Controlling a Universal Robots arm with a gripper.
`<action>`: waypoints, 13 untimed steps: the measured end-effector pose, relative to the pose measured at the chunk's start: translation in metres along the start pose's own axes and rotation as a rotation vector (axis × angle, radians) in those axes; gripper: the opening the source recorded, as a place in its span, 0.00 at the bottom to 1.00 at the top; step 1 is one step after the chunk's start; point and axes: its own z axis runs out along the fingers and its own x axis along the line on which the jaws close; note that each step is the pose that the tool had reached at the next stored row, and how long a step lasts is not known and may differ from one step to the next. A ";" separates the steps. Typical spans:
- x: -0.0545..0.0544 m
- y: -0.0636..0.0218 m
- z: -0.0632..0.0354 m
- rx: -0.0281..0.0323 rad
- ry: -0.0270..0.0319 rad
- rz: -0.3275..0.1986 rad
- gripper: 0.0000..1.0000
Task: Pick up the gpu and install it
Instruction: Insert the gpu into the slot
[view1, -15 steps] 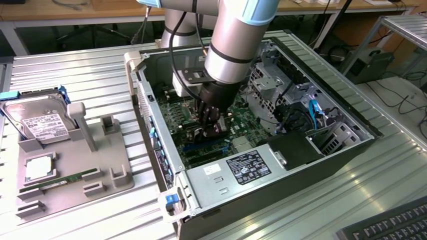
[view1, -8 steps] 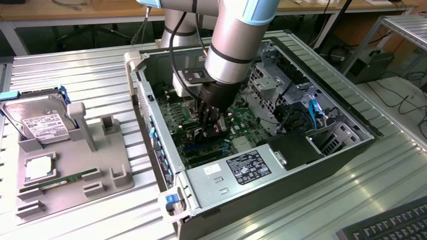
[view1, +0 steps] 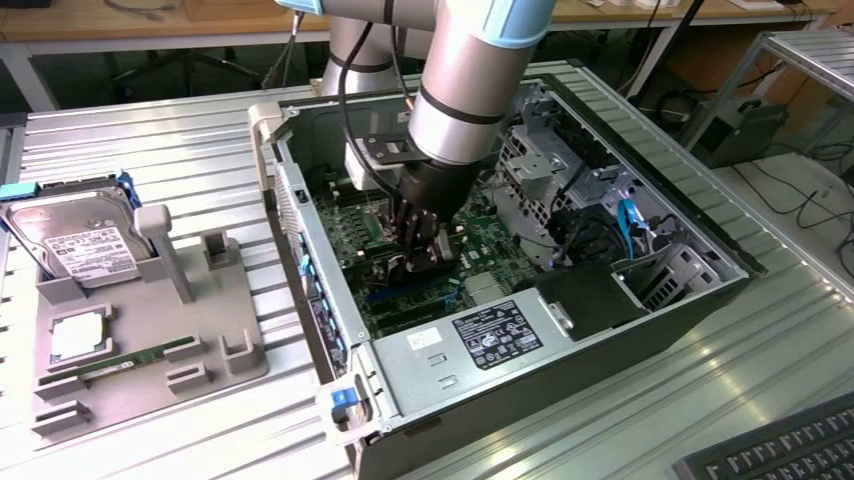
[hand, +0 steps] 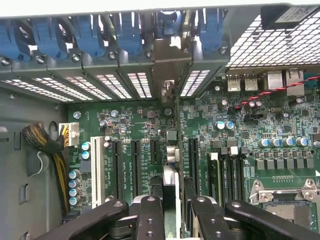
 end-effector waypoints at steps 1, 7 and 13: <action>0.000 -0.0007 0.0000 0.0001 -0.0001 0.000 0.26; 0.000 -0.0017 -0.0016 0.0005 -0.0009 0.000 0.26; 0.000 -0.0007 -0.0101 0.0001 -0.0002 0.000 0.26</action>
